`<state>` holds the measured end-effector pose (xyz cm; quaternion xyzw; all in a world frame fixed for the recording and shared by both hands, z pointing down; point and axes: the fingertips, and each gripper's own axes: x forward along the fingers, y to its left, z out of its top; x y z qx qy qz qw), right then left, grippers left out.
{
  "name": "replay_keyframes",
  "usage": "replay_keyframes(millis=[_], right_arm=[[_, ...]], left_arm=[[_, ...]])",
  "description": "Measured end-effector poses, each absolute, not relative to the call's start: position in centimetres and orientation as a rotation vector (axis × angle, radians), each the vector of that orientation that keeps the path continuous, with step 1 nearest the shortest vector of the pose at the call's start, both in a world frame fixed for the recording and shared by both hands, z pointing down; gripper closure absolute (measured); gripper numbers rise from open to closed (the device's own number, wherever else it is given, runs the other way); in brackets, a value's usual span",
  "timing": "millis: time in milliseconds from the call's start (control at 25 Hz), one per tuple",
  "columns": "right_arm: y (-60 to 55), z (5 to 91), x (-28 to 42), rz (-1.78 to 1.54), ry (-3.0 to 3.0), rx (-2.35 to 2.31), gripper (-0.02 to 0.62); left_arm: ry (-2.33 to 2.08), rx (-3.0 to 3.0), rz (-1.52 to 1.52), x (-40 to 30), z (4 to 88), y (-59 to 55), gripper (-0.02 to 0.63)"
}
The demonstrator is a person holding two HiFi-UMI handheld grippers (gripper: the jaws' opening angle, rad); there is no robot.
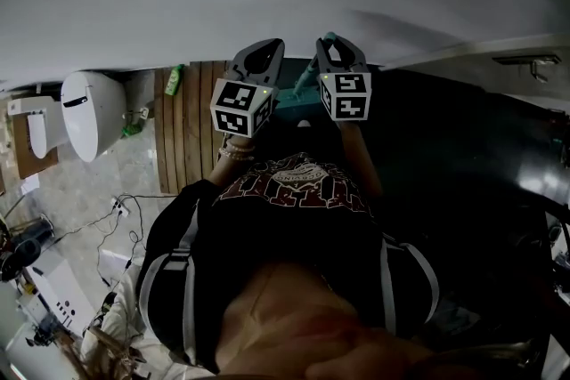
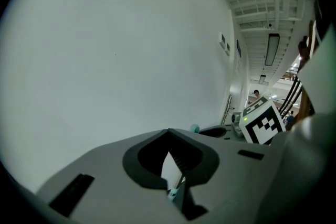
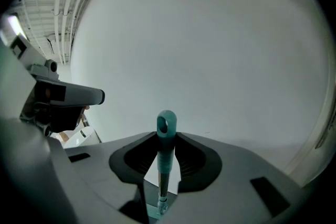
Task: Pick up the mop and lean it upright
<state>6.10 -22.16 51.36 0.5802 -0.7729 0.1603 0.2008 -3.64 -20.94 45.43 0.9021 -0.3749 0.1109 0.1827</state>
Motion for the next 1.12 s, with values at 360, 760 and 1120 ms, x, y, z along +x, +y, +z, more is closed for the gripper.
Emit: replay_keyframes(millis=[360,760,1120], right_arm=[[-19.3,50.9,5.9,0.449,-2.167,1.590,0.485],[-15.9,50.7,6.5,0.462,-2.173,1.580,0.485],[-14.3,50.7,7.3,0.463,-2.192,1.569,0.485]], left_arm=[[-1.031,2.553,0.321,-2.7,45.6,-19.6,0.560],[-0.997,2.556,0.334,-1.2,45.9,-17.9,0.560],[-0.972,2.577,0.353,0.6,45.9,-16.9,0.560]])
